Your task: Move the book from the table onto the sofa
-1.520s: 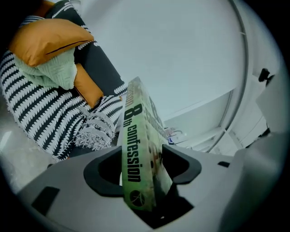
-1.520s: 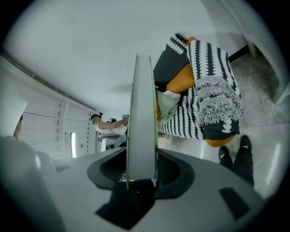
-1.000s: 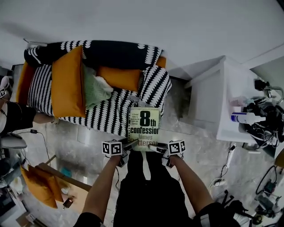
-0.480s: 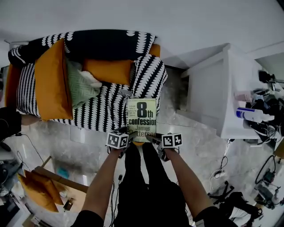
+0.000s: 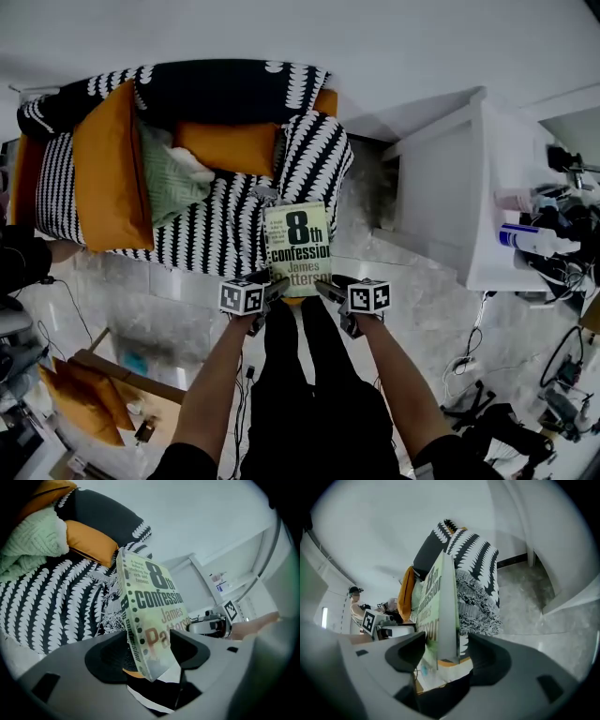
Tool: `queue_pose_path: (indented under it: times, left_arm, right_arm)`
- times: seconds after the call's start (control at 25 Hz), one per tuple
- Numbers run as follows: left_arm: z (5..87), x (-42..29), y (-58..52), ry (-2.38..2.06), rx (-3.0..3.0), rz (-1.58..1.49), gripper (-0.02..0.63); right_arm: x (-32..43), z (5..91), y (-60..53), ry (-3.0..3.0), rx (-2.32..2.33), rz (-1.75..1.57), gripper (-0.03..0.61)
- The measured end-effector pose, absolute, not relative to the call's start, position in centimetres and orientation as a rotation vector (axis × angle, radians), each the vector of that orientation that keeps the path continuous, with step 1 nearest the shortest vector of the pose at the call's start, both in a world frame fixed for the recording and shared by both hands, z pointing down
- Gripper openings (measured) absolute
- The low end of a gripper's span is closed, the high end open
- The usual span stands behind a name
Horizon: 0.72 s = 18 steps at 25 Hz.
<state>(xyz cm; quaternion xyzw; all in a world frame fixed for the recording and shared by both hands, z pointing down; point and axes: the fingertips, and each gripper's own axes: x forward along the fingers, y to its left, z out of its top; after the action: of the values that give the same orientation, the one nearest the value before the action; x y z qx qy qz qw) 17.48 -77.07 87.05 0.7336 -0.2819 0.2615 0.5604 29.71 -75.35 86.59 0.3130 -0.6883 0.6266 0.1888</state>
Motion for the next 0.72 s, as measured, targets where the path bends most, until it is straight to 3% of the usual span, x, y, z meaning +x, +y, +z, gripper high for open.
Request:
queue_pose_path:
  times: [0.72]
  left_arm:
    - [83.3, 15.0, -77.3, -0.801, 1.682, 0.514, 0.29]
  right_arm:
    - [34.5, 82.1, -74.6, -2.016, 0.911, 1.758, 0.29]
